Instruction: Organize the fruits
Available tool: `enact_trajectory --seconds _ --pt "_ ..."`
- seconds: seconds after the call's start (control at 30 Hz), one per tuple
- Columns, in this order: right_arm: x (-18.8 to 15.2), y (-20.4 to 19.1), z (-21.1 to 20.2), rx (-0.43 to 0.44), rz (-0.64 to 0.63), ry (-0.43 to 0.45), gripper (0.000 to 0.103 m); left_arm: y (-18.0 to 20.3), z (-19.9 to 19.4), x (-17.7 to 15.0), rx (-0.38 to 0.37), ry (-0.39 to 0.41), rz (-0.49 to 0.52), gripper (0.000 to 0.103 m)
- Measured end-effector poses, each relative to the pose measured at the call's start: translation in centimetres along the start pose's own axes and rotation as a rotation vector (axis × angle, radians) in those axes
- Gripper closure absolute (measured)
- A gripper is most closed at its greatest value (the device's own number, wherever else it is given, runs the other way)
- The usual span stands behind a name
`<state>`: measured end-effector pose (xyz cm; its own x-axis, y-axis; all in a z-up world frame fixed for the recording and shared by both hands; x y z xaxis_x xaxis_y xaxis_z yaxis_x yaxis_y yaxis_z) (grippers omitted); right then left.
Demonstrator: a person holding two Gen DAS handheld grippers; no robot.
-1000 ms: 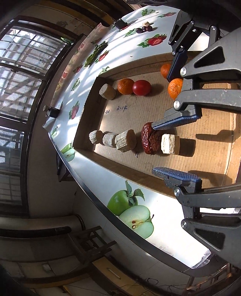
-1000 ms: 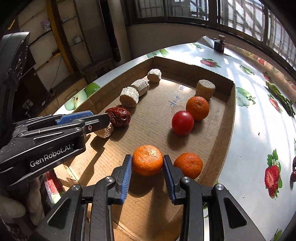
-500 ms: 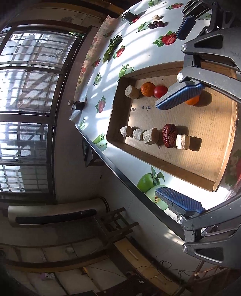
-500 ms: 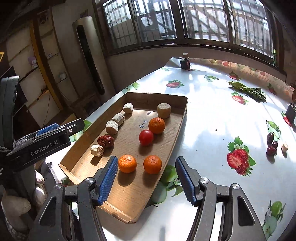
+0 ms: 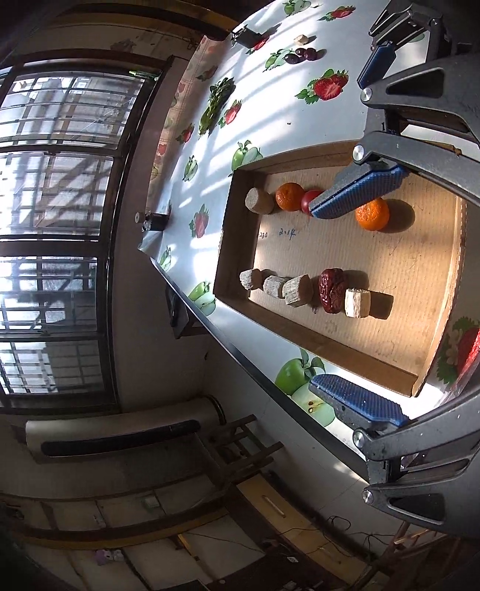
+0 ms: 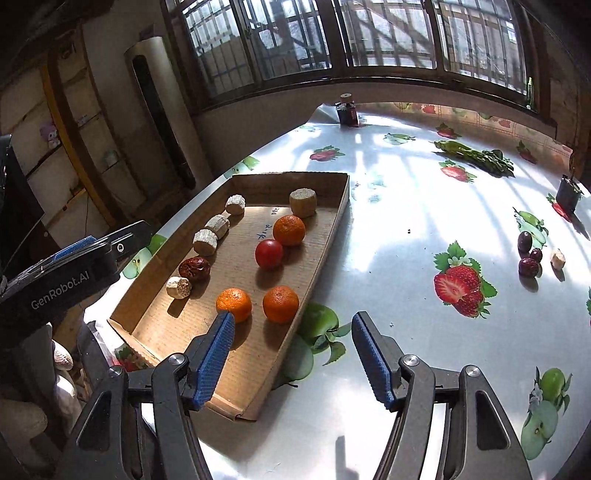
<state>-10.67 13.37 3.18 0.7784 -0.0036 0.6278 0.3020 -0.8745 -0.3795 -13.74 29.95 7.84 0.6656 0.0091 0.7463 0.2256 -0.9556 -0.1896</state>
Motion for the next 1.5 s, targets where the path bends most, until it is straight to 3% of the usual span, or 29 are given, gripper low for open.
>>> enact_trajectory --seconds 0.5,0.6,0.7,0.8,0.97,1.2,1.3,1.5 --pt "0.0 1.8 0.1 -0.012 0.046 -0.016 0.031 0.7 0.4 -0.1 0.015 -0.022 0.011 0.017" --pt "-0.1 2.0 0.2 -0.016 0.053 -0.023 0.031 0.2 1.2 -0.3 0.055 -0.045 0.015 0.017" --pt "-0.4 1.8 0.1 -0.017 0.046 -0.023 0.031 -2.2 1.8 -0.5 0.142 -0.072 -0.006 0.017" --pt "-1.5 -0.2 -0.5 0.081 0.016 -0.032 0.031 -5.4 1.9 -0.8 0.236 -0.087 -0.054 0.017" --pt "-3.4 -4.2 -1.3 0.098 -0.135 0.004 0.031 -7.6 0.5 -1.3 0.265 -0.083 -0.116 0.017" --pt "-2.8 -1.8 -2.7 0.049 -0.088 0.037 0.029 -3.3 -2.0 0.3 0.138 -0.009 -0.089 0.017" --pt "-1.9 1.2 -3.8 -0.007 -0.016 0.064 0.028 0.4 -2.3 1.7 0.055 0.026 -0.044 0.017" --pt "-1.3 6.4 -5.8 -0.077 0.114 0.105 0.028 8.7 -1.9 2.8 -0.113 0.014 0.104 0.017"
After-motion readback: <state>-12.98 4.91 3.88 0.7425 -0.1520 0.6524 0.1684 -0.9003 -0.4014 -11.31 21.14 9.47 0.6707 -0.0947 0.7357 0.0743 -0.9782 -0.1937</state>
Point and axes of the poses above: each gripper's, at about its wrist camera, not at the fingertips, and z roughly the way its jaws point, y to its right, x to its top, the point moved 4 cm from there along z, roughly the way its jaws point, and after that the axes turned 14 degrees about z, right-handed, at the moved point
